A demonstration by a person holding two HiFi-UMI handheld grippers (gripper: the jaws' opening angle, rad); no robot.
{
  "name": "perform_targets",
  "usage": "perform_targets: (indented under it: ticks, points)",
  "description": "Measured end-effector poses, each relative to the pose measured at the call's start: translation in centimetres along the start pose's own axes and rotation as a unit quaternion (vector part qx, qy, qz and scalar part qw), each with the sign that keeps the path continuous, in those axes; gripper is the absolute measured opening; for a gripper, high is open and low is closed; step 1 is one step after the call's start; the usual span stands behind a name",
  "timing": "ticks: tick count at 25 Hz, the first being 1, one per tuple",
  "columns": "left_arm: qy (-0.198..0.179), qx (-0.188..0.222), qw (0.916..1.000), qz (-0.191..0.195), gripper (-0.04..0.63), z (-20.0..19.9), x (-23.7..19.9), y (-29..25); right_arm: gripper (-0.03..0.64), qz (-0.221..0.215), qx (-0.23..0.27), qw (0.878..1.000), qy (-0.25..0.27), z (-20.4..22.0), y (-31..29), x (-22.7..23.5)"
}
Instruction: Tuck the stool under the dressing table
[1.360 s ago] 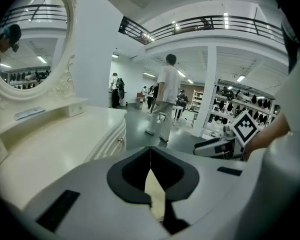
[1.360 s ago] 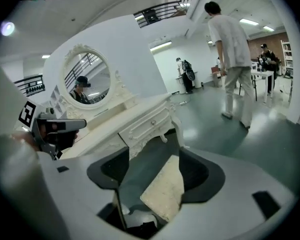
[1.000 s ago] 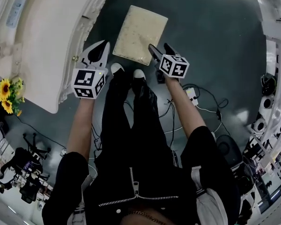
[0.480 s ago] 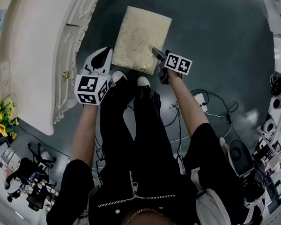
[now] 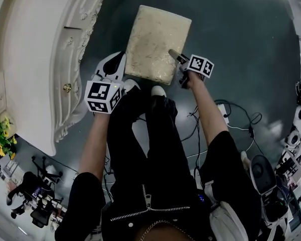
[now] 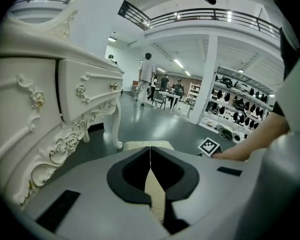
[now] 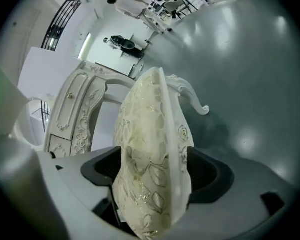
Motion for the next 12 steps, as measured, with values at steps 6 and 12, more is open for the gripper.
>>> perform_targets:
  ticks: [6,12]
  points:
    - [0.003,-0.001,1.0,0.003,0.021,0.84,-0.48,-0.23,0.348,-0.02,0.013,0.999,-0.03,0.58,-0.24,0.92]
    - [0.006,0.003,1.0,0.001,0.021,1.22,-0.99,-0.17,0.331,-0.013,0.006,1.0,-0.027,0.2,-0.12,0.93]
Point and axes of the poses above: the fingertips, and each gripper's own axes: y backward along the fingers, x to its right, z out of its underside, the point moved 10 cm from there along y, backward along the fingers, and after that the axes turned 8 degrees about y, right-handed, at the moved point
